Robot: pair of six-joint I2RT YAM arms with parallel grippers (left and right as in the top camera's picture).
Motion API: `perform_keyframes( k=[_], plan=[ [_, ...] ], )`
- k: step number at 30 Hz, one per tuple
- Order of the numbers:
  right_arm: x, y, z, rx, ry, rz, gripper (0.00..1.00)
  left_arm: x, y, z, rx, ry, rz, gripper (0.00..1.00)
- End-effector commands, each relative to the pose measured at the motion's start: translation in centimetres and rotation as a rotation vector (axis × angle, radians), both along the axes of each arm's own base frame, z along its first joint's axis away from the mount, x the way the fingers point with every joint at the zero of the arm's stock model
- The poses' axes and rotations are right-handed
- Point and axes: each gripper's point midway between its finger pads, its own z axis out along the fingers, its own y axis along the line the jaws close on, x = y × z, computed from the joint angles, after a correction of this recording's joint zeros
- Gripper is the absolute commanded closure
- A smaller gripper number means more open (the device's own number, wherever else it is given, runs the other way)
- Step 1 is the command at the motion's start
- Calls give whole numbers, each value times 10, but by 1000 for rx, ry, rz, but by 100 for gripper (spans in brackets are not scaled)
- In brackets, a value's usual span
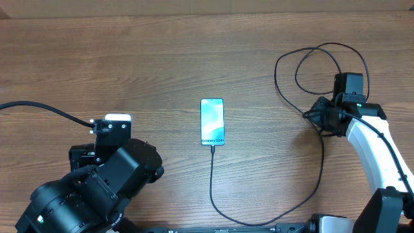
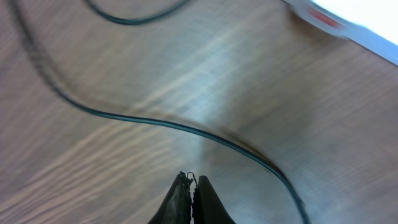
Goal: Plug charger to phone and switch on socket
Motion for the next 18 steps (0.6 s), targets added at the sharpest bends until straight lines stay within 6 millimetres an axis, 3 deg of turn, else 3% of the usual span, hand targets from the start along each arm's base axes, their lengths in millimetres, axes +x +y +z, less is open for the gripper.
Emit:
perform_keyframes(
  k=[1, 9, 12, 14, 18],
  plan=[
    [4, -22, 14, -95, -21, -114, 96, 2, 11, -1, -29, 6, 82, 1],
    [-6, -33, 13, -143, 7, -201, 96, -11, 82, 5, -64, -45, 455, 1],
    [-7, -38, 14, -143, 2, -244, 96, -33, 107, 14, -96, -115, 587, 0],
    [-10, -47, 14, -139, 3, -277, 96, -60, 121, 23, -132, -205, 667, 0],
    [-14, -58, 11, -75, 4, -329, 96, -104, 130, 35, -198, -368, 714, 0]
  ],
)
